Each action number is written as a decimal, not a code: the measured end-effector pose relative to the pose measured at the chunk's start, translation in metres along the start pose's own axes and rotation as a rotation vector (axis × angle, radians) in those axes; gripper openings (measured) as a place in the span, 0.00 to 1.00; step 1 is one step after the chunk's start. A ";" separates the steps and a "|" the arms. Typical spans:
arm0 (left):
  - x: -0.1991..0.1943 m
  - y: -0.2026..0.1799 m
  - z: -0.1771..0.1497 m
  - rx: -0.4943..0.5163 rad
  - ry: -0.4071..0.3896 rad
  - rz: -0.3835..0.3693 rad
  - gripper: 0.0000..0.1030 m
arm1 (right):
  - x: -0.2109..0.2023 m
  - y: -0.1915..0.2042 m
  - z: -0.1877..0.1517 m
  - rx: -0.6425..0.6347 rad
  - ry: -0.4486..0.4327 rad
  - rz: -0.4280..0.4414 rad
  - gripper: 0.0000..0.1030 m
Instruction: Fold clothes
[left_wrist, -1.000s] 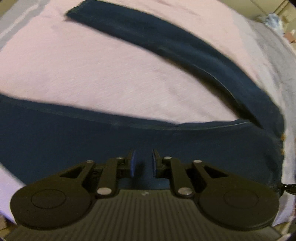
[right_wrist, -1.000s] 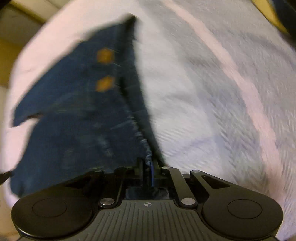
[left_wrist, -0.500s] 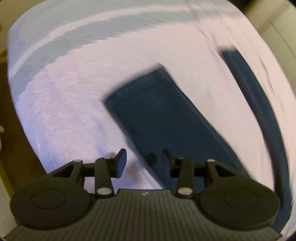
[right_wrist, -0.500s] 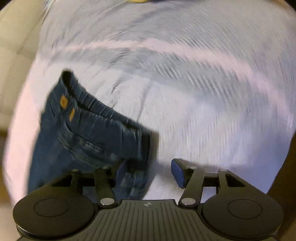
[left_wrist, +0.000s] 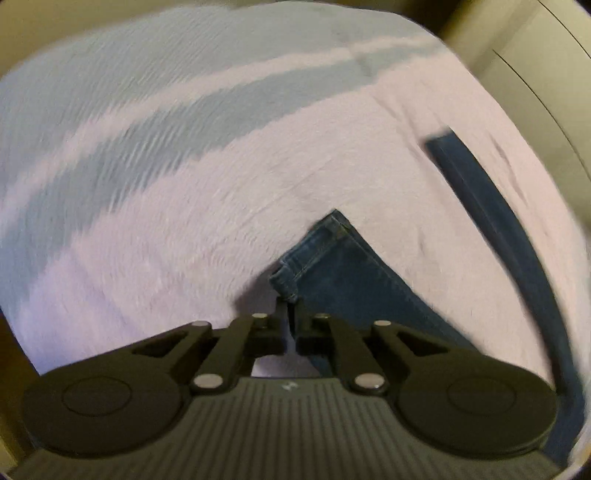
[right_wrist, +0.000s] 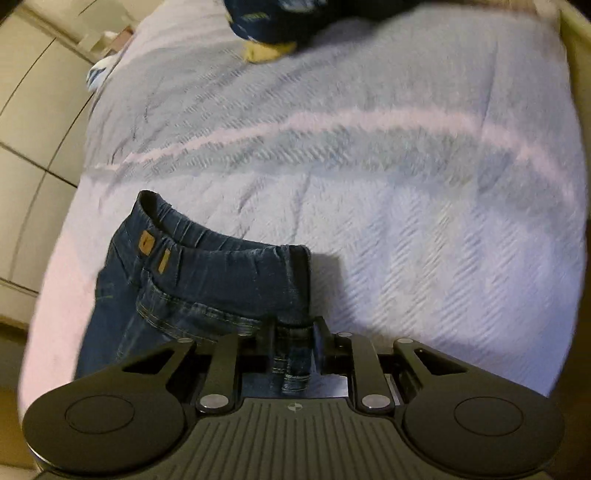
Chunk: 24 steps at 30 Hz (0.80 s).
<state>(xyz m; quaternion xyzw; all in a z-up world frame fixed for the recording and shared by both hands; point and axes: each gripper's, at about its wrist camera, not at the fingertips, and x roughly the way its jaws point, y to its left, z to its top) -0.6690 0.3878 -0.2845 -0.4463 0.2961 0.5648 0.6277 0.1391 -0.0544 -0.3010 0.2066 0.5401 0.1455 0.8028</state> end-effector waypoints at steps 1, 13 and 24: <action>0.004 -0.001 -0.002 0.053 0.023 0.023 0.06 | 0.005 -0.001 -0.003 -0.022 0.004 -0.021 0.18; -0.022 -0.058 0.010 0.477 -0.114 0.299 0.23 | -0.016 0.108 -0.051 -0.788 -0.109 -0.244 0.51; 0.045 -0.052 0.018 0.187 0.005 0.307 0.29 | 0.044 0.083 -0.070 -0.882 0.090 -0.119 0.46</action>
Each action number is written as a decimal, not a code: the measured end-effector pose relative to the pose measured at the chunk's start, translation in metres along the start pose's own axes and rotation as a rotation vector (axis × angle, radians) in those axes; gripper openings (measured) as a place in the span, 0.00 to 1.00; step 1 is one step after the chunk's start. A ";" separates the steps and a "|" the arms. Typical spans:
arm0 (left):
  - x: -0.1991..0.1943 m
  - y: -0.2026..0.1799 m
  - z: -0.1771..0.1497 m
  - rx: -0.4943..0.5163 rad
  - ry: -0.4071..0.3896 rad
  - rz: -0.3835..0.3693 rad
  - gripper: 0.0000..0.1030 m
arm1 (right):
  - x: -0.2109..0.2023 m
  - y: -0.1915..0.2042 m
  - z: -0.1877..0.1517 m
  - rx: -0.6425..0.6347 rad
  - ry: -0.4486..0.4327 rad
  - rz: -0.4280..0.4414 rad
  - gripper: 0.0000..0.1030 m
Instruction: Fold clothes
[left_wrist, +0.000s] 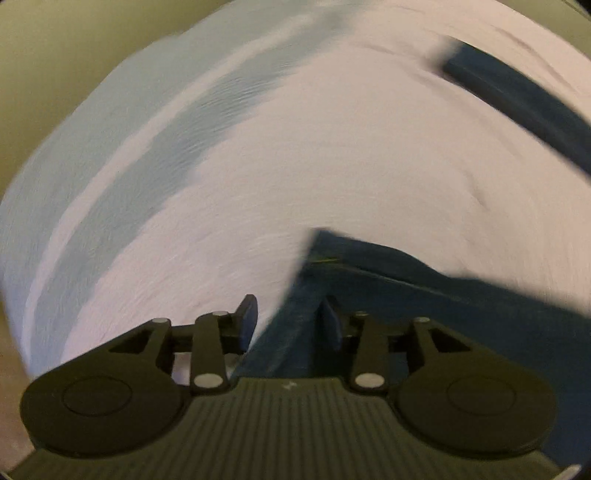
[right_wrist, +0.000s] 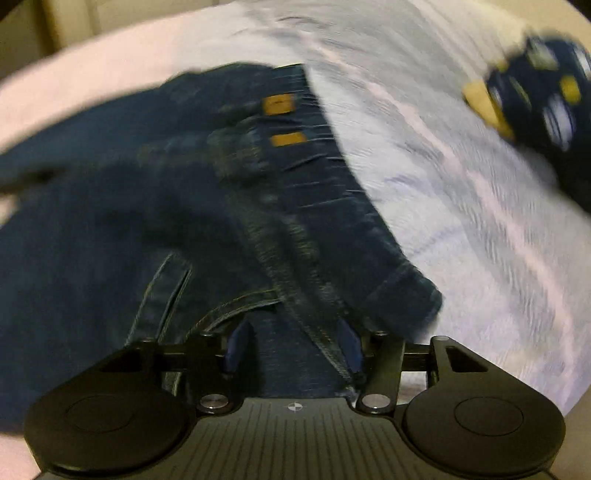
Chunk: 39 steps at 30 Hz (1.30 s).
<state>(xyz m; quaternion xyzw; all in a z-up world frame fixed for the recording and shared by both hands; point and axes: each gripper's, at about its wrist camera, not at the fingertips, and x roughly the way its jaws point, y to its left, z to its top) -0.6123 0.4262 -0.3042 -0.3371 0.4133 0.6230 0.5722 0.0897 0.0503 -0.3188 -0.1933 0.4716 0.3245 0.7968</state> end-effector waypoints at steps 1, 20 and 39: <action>-0.013 0.002 -0.001 -0.006 0.001 0.010 0.27 | -0.005 -0.005 0.006 0.035 0.011 0.010 0.44; -0.315 -0.133 -0.208 0.299 -0.038 -0.114 0.41 | -0.203 0.035 -0.018 -0.192 0.097 0.258 0.45; -0.410 -0.139 -0.262 0.310 -0.131 -0.175 0.48 | -0.265 0.015 -0.060 -0.325 0.053 0.202 0.48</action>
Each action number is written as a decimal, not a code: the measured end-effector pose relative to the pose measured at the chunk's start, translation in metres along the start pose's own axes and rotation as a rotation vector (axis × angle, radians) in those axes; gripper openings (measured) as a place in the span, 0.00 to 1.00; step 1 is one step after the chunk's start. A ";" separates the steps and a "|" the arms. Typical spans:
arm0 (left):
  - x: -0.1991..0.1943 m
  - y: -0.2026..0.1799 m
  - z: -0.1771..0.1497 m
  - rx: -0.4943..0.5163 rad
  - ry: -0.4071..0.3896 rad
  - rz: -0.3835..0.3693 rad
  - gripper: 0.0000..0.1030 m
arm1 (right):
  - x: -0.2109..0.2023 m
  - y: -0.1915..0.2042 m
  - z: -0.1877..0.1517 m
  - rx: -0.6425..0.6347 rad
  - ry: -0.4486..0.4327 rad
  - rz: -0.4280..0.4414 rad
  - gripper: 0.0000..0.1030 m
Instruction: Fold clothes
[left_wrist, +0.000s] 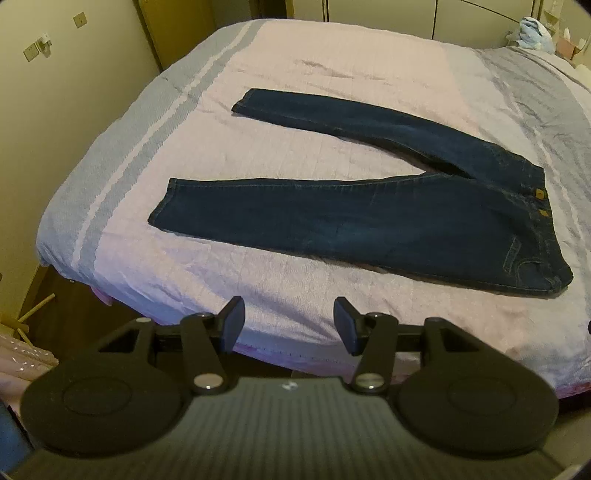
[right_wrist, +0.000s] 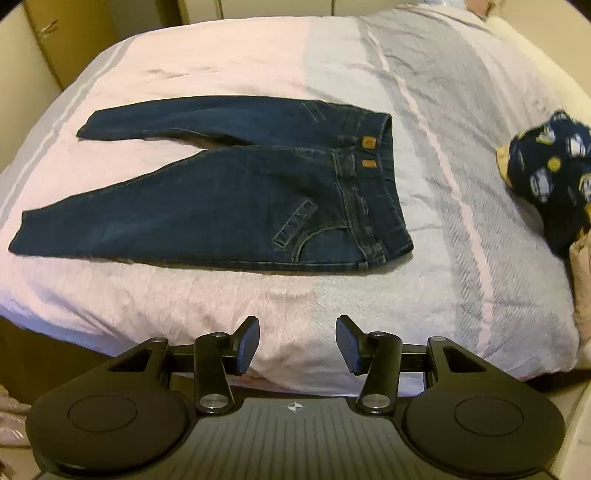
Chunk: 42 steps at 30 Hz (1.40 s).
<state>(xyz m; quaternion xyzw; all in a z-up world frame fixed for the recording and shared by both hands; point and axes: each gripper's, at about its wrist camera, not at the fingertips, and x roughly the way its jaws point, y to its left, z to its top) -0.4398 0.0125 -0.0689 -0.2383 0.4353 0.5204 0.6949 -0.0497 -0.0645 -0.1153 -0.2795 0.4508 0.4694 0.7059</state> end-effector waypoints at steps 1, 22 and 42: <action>0.000 0.001 -0.001 -0.001 -0.001 0.000 0.48 | -0.003 0.003 0.000 -0.011 -0.005 -0.002 0.48; 0.001 -0.011 -0.017 0.031 0.018 0.014 0.48 | -0.009 0.021 -0.009 -0.110 -0.003 0.022 0.49; -0.003 -0.012 -0.001 0.008 0.003 0.075 0.48 | -0.002 0.031 0.017 -0.164 -0.042 0.094 0.49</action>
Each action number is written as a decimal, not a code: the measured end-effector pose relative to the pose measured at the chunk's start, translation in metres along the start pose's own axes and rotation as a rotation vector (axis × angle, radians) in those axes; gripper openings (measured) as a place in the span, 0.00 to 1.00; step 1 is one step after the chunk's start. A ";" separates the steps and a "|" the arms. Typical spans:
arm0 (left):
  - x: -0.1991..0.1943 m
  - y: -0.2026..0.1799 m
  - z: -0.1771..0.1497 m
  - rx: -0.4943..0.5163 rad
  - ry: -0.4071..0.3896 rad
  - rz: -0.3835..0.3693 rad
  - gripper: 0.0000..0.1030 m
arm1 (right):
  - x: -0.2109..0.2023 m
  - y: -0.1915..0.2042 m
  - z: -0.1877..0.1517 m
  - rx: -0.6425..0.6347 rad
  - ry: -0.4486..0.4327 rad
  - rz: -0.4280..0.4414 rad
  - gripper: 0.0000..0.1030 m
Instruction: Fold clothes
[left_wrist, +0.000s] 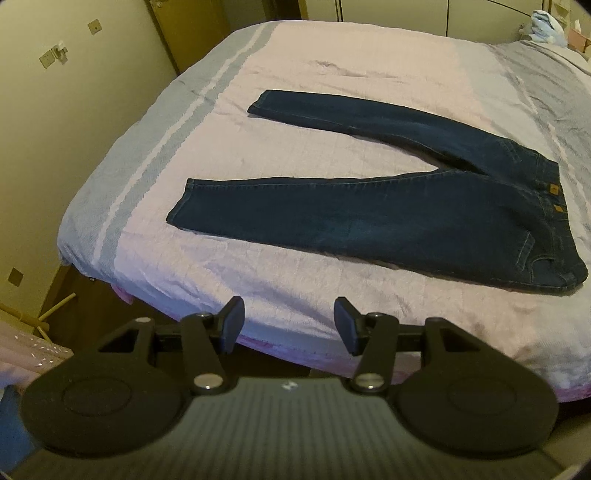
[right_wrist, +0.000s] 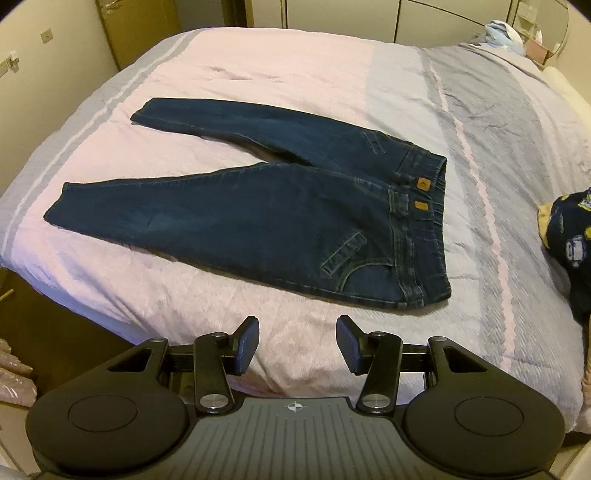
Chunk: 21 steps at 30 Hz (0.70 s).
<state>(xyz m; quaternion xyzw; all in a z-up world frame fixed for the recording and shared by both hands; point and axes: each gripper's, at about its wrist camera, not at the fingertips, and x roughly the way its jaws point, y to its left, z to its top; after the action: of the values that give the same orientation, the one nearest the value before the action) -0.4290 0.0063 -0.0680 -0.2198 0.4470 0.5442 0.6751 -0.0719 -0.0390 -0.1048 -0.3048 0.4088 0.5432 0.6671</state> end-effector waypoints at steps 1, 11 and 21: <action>0.002 -0.001 0.002 0.001 0.000 -0.001 0.48 | 0.001 -0.002 0.001 0.002 0.000 -0.002 0.49; 0.035 -0.016 0.047 0.044 0.000 -0.050 0.48 | 0.028 -0.020 0.029 0.055 0.027 -0.029 0.49; 0.120 -0.031 0.143 0.178 0.028 -0.164 0.48 | 0.078 -0.052 0.085 0.213 0.077 -0.134 0.49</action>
<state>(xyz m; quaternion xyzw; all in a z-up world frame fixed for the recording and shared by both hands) -0.3476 0.1736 -0.1033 -0.2024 0.4835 0.4420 0.7279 0.0024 0.0590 -0.1342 -0.2793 0.4683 0.4389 0.7142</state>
